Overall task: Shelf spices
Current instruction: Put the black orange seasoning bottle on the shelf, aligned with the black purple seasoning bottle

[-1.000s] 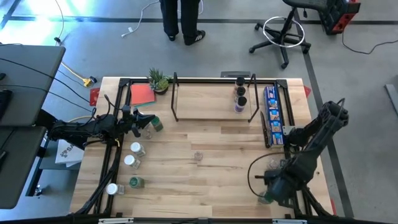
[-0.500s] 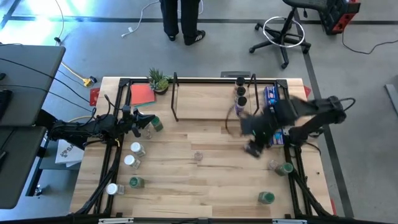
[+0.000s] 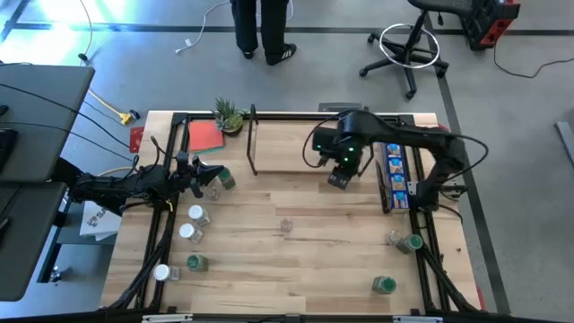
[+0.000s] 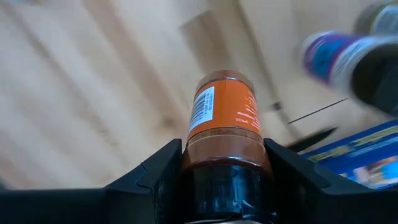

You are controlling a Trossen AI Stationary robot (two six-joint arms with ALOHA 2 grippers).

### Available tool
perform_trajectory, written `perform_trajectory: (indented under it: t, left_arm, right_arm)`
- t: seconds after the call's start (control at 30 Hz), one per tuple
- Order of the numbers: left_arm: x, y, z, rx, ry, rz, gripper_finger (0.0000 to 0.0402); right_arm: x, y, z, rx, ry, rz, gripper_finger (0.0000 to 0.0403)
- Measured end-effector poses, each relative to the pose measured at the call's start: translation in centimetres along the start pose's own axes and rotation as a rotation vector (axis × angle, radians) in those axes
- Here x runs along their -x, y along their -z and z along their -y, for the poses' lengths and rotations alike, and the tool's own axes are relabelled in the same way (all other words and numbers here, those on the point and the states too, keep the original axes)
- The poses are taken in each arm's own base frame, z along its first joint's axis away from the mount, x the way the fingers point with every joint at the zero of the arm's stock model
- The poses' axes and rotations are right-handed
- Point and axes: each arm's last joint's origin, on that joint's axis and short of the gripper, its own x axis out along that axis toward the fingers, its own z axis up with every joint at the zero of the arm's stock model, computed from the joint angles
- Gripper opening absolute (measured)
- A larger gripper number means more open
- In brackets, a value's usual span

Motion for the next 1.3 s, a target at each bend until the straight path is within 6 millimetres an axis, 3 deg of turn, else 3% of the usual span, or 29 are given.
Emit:
perform_trajectory:
  t: [0.33,0.47,0.8,1.3]
  left_arm:
    - [0.0,0.0,0.0,0.000,0.000,-0.001,0.0001]
    - [0.0,0.0,0.0,0.000,0.000,-0.001,0.0001]
    - [0.0,0.0,0.0,-0.001,0.000,-0.002,0.0001]
    - [0.0,0.0,0.0,-0.002,-0.002,-0.004,0.0001]
  right_arm:
    - [-2.8,-2.2,0.3,0.124,0.176,-0.067,0.0189]
    - [-3.0,-2.2,0.5,0.175,0.216,-0.072,0.0189]
    - [-6.0,-1.5,1.8,0.207,0.236,-0.208,0.0189]
    - [-6.4,-2.2,3.0,0.172,0.237,-0.162,0.0207]
